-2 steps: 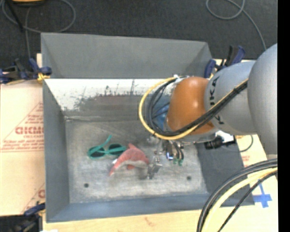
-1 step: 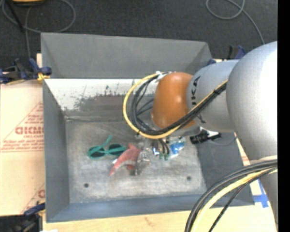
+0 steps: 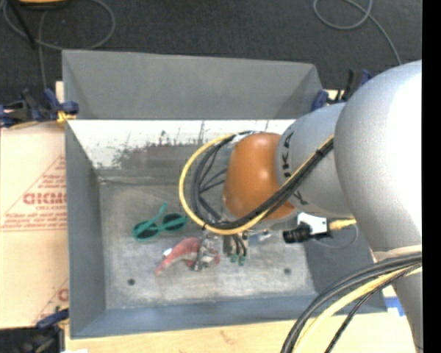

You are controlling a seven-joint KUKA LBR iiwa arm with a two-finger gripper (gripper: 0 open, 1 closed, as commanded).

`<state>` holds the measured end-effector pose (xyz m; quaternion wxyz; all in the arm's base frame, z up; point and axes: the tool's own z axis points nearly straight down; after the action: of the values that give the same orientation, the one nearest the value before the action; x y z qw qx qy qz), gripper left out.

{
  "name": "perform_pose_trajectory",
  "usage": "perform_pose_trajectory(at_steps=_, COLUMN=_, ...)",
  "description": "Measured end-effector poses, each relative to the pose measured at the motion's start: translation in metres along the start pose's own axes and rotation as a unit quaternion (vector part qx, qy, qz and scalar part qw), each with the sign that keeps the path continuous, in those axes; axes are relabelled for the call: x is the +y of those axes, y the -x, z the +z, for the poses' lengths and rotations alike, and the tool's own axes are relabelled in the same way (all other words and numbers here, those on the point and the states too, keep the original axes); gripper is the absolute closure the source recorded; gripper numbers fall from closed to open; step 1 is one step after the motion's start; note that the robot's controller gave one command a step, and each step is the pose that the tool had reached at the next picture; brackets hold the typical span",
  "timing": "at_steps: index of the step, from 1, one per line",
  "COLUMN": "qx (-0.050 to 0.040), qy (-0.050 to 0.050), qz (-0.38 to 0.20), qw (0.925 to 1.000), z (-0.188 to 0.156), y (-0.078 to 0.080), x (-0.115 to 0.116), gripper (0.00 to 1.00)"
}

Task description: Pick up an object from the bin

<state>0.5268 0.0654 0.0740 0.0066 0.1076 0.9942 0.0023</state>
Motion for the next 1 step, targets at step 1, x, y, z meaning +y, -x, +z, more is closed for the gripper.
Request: perform_pose_trajectory(at_steps=1, qx=0.0, qy=0.0, qz=0.0, qw=1.0, z=0.0, y=0.0, x=0.0, gripper=1.0)
